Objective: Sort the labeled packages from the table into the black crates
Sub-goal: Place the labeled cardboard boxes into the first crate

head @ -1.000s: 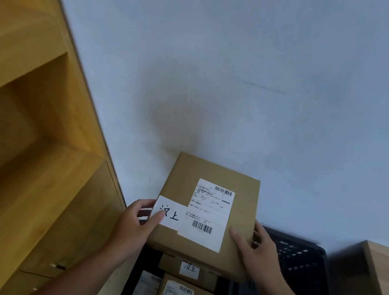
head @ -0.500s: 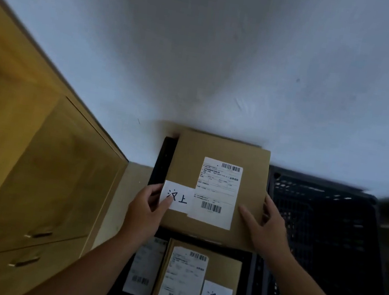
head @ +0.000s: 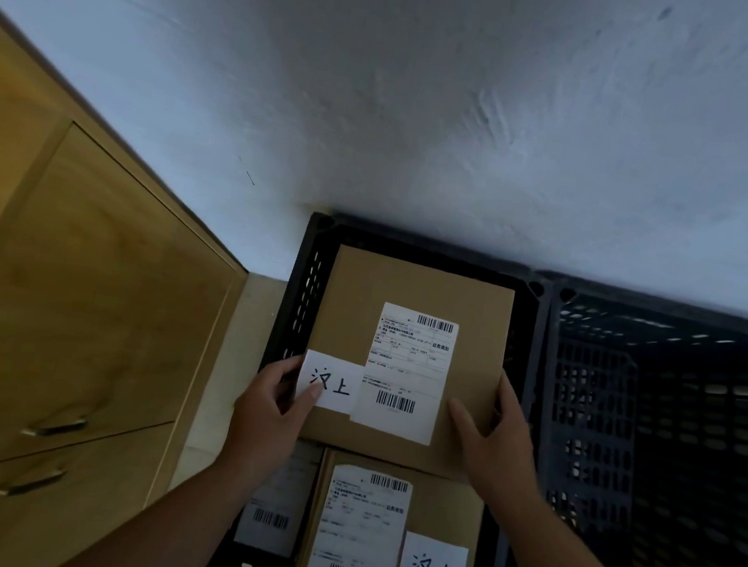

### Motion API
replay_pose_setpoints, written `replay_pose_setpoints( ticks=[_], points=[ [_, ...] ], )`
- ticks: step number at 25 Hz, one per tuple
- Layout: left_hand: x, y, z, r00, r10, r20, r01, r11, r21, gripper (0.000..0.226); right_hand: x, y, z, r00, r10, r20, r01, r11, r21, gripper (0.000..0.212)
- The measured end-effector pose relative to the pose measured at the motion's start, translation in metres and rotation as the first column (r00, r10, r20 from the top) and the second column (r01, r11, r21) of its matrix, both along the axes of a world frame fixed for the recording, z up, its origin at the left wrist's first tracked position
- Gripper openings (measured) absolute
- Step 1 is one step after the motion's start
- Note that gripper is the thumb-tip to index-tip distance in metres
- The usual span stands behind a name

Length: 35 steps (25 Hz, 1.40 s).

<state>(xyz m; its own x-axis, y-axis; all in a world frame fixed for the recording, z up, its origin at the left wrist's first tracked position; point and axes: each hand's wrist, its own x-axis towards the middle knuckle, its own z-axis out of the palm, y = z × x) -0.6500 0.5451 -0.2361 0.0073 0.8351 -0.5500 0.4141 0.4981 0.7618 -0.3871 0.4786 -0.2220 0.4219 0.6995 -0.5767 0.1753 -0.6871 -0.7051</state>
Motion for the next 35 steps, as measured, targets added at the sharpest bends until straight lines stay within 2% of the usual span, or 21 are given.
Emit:
replay_pose_setpoints(
  ticks=[8,15,19,22,25,28,35],
  points=[
    [0.01,0.01,-0.02,1.0,-0.014,-0.015,0.015,0.999,0.037,0.041,-0.002,0.013,-0.013,0.996,-0.022,0.087,0.023,1.0,-0.02,0.086],
    [0.017,0.017,-0.018,0.982,-0.101,-0.16,0.112,0.992,0.063,0.049,-0.016,0.027,-0.008,0.98,0.048,0.194,-0.033,0.996,-0.082,0.09],
    [0.025,0.003,0.036,0.917,-0.243,-0.317,0.314,0.929,0.196,0.056,-0.026,0.014,0.04,0.921,0.161,0.354,-0.175,0.985,0.007,0.068],
    [0.034,-0.006,0.093,0.911,-0.283,-0.3,0.352,0.912,0.21,0.053,-0.016,-0.009,0.09,0.848,0.26,0.462,-0.294,0.956,0.001,0.068],
    [0.046,-0.016,0.151,0.931,-0.237,-0.278,0.303,0.926,0.227,0.053,0.007,-0.034,0.14,0.791,0.269,0.55,-0.335,0.942,0.021,0.065],
    [0.059,-0.048,0.208,0.924,-0.247,-0.292,0.328,0.904,0.274,0.052,0.031,-0.067,0.196,0.722,0.27,0.637,-0.364,0.931,0.019,0.06],
    [0.104,-0.105,0.291,0.843,-0.444,-0.303,0.537,0.725,0.431,0.048,0.083,-0.166,0.304,0.587,0.174,0.791,-0.347,0.936,0.051,0.054]
  ],
)
